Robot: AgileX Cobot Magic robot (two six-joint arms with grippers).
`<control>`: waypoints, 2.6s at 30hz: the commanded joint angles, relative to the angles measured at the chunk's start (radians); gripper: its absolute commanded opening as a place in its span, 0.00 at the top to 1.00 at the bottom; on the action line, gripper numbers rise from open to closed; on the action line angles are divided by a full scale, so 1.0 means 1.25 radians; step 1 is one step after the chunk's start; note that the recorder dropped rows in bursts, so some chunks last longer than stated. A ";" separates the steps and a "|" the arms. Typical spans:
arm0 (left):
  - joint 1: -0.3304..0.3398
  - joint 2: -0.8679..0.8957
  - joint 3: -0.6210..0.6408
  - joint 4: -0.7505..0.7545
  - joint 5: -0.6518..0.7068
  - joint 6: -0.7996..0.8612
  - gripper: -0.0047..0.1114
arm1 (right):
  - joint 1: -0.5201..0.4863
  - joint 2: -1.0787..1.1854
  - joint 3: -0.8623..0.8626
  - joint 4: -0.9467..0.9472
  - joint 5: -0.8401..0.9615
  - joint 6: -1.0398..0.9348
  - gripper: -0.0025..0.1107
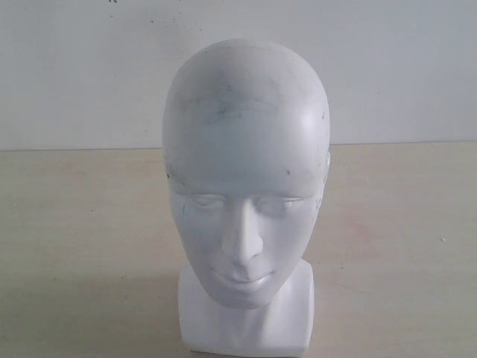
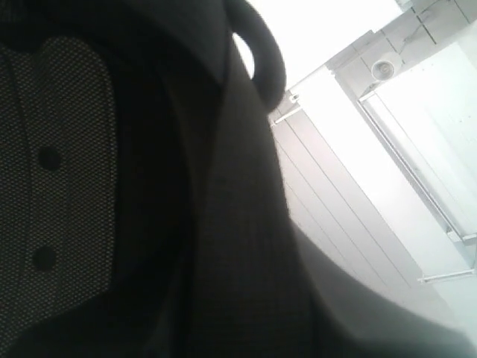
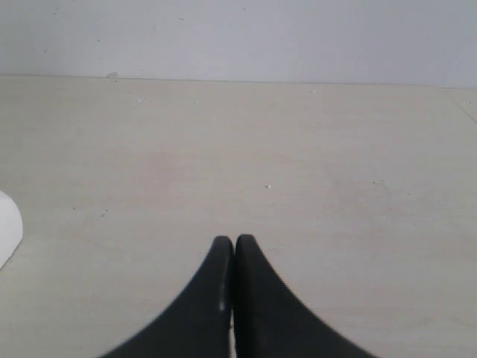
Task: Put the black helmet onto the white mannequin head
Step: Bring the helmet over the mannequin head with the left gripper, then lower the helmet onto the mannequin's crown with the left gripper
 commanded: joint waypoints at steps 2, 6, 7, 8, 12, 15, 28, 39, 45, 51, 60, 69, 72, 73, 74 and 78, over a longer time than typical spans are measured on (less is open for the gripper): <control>0.001 -0.010 -0.018 -0.004 -0.068 0.006 0.92 | 0.002 -0.004 -0.001 -0.005 -0.003 -0.001 0.98; 0.001 -0.004 -0.018 0.031 -0.068 0.009 0.92 | 0.002 -0.004 -0.001 -0.005 -0.003 -0.001 0.98; 0.001 0.000 -0.018 0.040 -0.068 0.019 0.92 | 0.002 -0.004 -0.001 -0.005 -0.003 -0.001 0.98; 0.001 0.005 -0.018 0.047 -0.068 0.028 0.92 | 0.002 -0.004 -0.001 -0.005 -0.003 -0.001 0.98; -0.001 0.041 -0.018 0.058 -0.068 0.029 0.92 | 0.002 -0.004 -0.001 -0.005 -0.003 -0.001 0.98; -0.001 0.078 -0.032 0.082 -0.068 0.029 0.92 | 0.002 -0.004 -0.001 -0.005 -0.003 -0.001 0.98; -0.001 0.248 -0.114 0.121 -0.068 0.049 0.92 | 0.002 -0.004 -0.001 -0.005 -0.003 -0.001 0.98; -0.001 0.268 -0.114 0.110 -0.068 0.119 0.92 | 0.002 -0.004 -0.001 -0.005 -0.003 -0.001 0.98; -0.001 0.277 -0.114 0.108 -0.068 0.117 0.92 | 0.002 -0.004 -0.001 -0.005 -0.003 -0.001 0.98; -0.003 0.298 -0.140 0.142 -0.068 0.114 0.92 | 0.002 -0.004 -0.001 -0.005 -0.003 -0.001 0.98; -0.004 0.318 -0.141 0.163 -0.068 0.104 0.92 | 0.002 -0.004 -0.001 -0.005 -0.003 -0.001 0.98; -0.004 0.342 -0.141 0.188 -0.068 0.088 0.92 | 0.002 -0.004 -0.001 -0.005 -0.003 -0.001 0.98; -0.004 0.347 -0.141 0.195 -0.068 0.090 0.92 | 0.002 -0.004 -0.001 -0.005 -0.003 -0.001 0.98; -0.002 0.347 -0.141 0.195 -0.068 0.090 0.92 | 0.002 -0.004 -0.001 -0.005 -0.003 -0.001 0.98; -0.002 0.347 -0.139 0.195 -0.068 0.090 0.92 | 0.002 -0.004 -0.001 -0.005 -0.003 -0.001 0.98; -0.002 0.347 -0.102 0.152 -0.068 0.090 0.92 | 0.002 -0.004 -0.001 -0.005 -0.003 -0.001 0.98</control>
